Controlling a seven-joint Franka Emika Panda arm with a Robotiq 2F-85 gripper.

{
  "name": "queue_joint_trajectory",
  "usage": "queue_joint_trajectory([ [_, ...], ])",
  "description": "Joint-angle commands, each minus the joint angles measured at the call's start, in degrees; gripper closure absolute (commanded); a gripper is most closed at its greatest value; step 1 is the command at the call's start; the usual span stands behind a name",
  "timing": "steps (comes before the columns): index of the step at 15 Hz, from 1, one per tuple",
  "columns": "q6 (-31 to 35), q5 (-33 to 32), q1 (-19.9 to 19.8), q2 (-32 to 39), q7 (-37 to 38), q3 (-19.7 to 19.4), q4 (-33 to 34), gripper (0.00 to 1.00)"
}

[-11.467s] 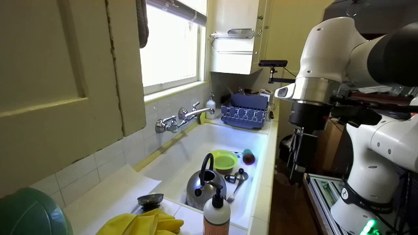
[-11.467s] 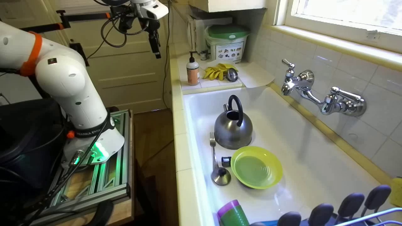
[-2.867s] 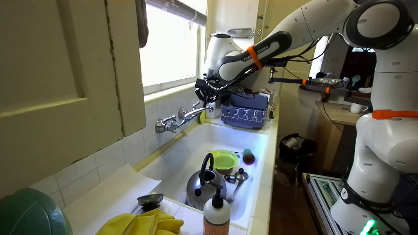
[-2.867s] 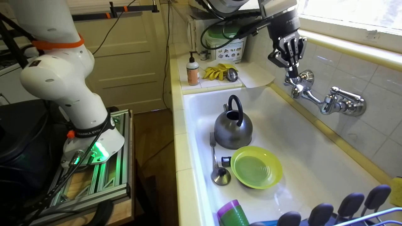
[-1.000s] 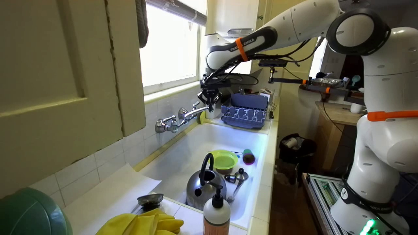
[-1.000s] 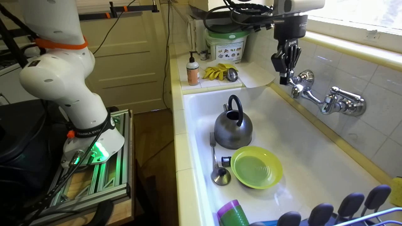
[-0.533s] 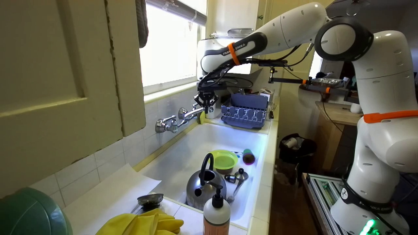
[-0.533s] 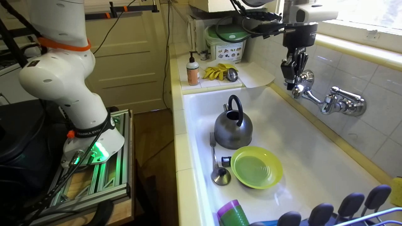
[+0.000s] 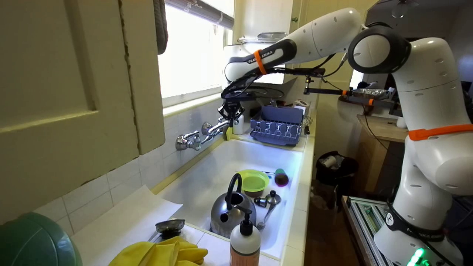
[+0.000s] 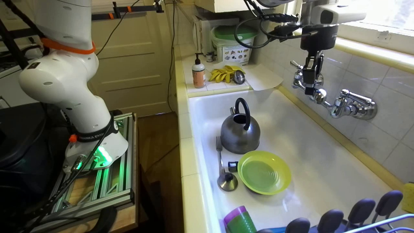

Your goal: Turn the tap faucet to the right

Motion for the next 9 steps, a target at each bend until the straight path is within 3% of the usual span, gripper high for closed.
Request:
queue_joint_trajectory([
  [1,2.0,0.8,-0.9,3.9,-5.3,-0.5,5.6,1.0],
  [5,1.8,-0.4,-0.2,3.2,-8.3,-0.9,4.5,1.0],
  [9,-5.1,-2.7,2.0,-2.1,-8.3,-1.1,-0.6,1.0],
])
